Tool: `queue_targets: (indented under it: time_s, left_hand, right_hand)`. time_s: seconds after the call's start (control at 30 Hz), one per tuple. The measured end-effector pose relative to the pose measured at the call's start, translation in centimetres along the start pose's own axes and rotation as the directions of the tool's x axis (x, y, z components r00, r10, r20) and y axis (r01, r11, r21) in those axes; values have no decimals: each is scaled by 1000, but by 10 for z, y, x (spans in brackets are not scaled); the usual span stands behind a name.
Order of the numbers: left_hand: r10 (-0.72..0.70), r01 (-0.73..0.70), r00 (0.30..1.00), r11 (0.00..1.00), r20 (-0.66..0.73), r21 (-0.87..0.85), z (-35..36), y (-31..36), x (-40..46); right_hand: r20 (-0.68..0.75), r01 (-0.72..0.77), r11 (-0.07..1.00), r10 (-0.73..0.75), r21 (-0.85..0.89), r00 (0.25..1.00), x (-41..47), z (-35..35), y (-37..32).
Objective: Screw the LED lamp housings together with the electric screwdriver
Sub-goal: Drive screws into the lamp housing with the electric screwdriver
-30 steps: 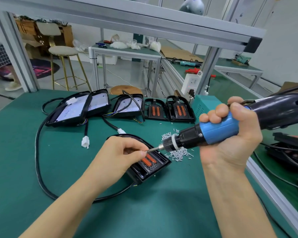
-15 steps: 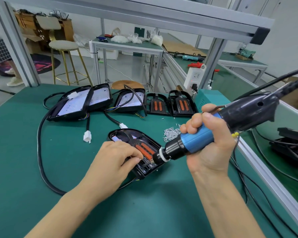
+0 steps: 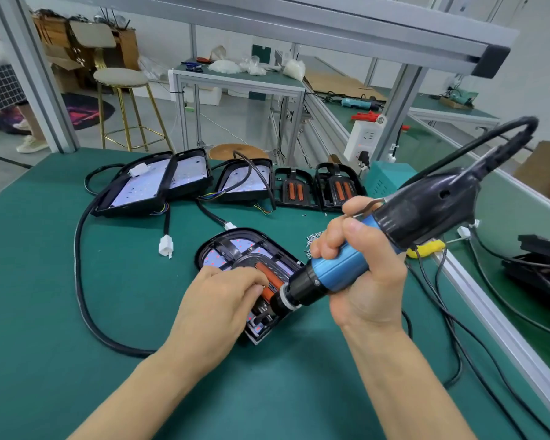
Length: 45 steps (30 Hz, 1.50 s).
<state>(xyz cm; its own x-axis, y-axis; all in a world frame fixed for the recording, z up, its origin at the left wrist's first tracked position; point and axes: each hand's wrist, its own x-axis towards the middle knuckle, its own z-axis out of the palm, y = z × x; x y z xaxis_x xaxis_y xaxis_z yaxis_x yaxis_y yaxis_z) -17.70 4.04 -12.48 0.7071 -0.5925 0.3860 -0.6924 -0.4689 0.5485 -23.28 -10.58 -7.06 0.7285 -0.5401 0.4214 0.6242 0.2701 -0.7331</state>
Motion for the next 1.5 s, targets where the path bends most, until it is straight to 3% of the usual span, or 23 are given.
queue_targets:
  time_s: [0.1, 0.3, 0.5, 0.7, 0.8, 1.07, 1.23, 1.37, 1.43, 1.5]
  left_hand:
    - [15, -15, 999, 1000, -38, -1, 2, -1, 2]
    - [-40, 38, 998, 998, 49, 46, -1, -4, 8]
    - [40, -39, 999, 997, -15, 71, -3, 21, 50]
    - [87, -113, 984, 980, 155, 163, 27, 42, 105]
    - [86, -174, 955, 937, 284, 302, 49, 45, 125]
    - [-103, -179, 907, 783, 408, 595, 83, 41, 143]
    - [-119, -162, 908, 785, 402, 598, 90, 35, 146]
    - [-112, -159, 899, 817, 423, 555, 81, 36, 145]
    - [-66, -127, 920, 882, 387, 453, 65, 37, 142]
    - [-26, -46, 959, 968, 283, 247, 44, 34, 132]
  right_hand:
    - [18, 6, 999, -5, -44, 1000, -1, 2, 1]
    - [47, 4, 1000, -4, 0, 999, -7, 0, 1]
    - [-151, 64, 997, -56, 47, 987, -2, -17, -16]
    - [-260, 195, 981, -186, 9, 947, 17, -41, -40]
    - [-289, 246, 968, -248, -41, 925, 28, -52, -43]
    - [-317, 248, 958, -282, -145, 905, 51, -62, -18]
    - [-304, 246, 952, -292, -180, 907, 51, -68, -12]
    - [-377, 213, 965, -256, -153, 890, 52, -68, -18]
    - [-425, 207, 975, -223, -85, 878, 53, -68, -25]
    - [-445, 213, 977, -176, 33, 878, 53, -69, -34]
